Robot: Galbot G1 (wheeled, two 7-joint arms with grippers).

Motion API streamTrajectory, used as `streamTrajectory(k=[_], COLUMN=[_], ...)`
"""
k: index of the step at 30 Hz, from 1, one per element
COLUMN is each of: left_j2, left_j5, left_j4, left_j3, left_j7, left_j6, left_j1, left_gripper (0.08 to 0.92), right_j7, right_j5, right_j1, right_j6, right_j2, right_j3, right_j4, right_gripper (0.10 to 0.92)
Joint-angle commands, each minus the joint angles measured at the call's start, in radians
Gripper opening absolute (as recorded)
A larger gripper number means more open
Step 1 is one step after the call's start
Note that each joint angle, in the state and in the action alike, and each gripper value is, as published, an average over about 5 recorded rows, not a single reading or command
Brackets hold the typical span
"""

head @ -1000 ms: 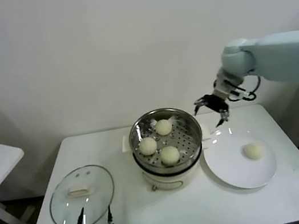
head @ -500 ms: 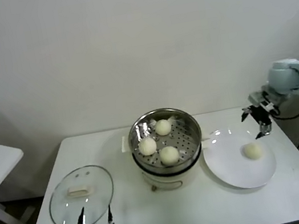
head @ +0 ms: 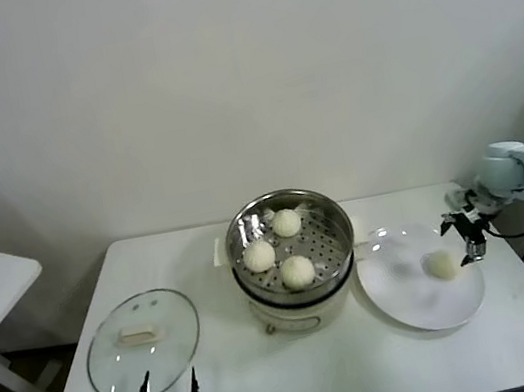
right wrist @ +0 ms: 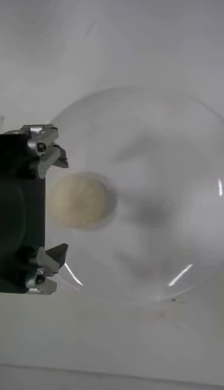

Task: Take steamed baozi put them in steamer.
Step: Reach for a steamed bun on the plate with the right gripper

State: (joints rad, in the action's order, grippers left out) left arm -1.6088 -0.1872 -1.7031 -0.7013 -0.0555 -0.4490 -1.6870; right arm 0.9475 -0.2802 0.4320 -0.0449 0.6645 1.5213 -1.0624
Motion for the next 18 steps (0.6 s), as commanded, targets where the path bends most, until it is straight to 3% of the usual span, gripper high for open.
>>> streamTrajectory(k=[1, 14, 18], left_j2=[-0.009, -0.007, -0.007], left_j5=[-0.005, -0.006, -0.008], left_j4=[0.005, 0.002, 0.0], left_j3=[-0.001, -0.003, -0.001], left_j7=[0.0, 0.001, 0.001], left_j6=[0.001, 0.002, 0.002], left_j1=[-0.001, -0.003, -0.002], left_gripper=[0.823, 0.823, 0.823], right_j7=[0.006, -0.016, -0.01], right_j5=[0.088, 0.103, 0.097], right_j1=[-0.21, -0.225, -0.217], right_j6=[0.011, 0.002, -0.004], right_j2=[0.036, 0.083, 0.079], right_j3=[-0.183, -0.214, -0.215], right_j4=[0.133, 0.146, 0.125], right_gripper=[0.823, 0.823, 0.77])
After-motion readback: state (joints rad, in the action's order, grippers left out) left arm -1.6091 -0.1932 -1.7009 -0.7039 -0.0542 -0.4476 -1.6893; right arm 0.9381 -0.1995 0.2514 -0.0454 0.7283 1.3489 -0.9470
